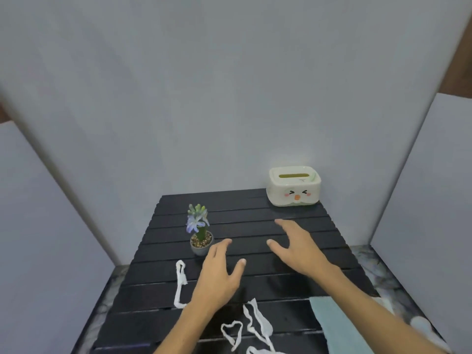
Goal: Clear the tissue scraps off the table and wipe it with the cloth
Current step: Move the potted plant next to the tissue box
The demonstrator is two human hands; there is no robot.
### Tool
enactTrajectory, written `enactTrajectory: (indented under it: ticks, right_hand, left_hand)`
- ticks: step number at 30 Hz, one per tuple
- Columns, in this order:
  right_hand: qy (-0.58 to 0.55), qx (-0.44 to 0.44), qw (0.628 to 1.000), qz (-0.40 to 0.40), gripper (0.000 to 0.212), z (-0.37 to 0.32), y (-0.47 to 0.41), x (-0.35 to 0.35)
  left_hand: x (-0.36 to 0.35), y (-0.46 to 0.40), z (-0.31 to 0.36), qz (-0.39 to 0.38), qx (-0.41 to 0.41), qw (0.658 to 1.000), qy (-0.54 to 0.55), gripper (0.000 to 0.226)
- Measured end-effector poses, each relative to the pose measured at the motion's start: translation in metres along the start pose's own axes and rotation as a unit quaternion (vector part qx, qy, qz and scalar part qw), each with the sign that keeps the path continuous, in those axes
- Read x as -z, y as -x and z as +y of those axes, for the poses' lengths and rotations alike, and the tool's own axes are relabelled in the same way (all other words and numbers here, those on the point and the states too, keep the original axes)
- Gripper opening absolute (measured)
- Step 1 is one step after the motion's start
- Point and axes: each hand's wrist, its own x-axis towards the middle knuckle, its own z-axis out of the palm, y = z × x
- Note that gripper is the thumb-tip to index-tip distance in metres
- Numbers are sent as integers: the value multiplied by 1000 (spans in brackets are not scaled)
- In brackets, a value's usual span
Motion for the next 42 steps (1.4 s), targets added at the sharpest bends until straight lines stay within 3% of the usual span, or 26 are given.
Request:
enactTrajectory:
  ticks: [6,9,14,22,32,42]
  right_hand:
    - [12,9,999,-35,63,-34,10,-31]
    - [22,12,998,-51,65,-44,8,-45]
    - [36,29,997,-67,66,-59,-2,-67]
    - [46,49,995,-77,64,-66,-19,-87]
    - [57,28,997,-50,64,-29,-42,-64]
    - [78,-26,996,-31,64,36,-74,-30]
  left_hand:
    - [38,22,-41,45,24,998,-40,54]
    - [48,13,-53,65,32,996,-51,60]
    - [48,-13,-61,60,42,996,-46,77]
    - [36,-36,-69,50,53,997,-31,74]
    - [14,-69,-62,43,18,998,-40,61]
    - [-38,-119,-18,14,-15,1000,-3,68]
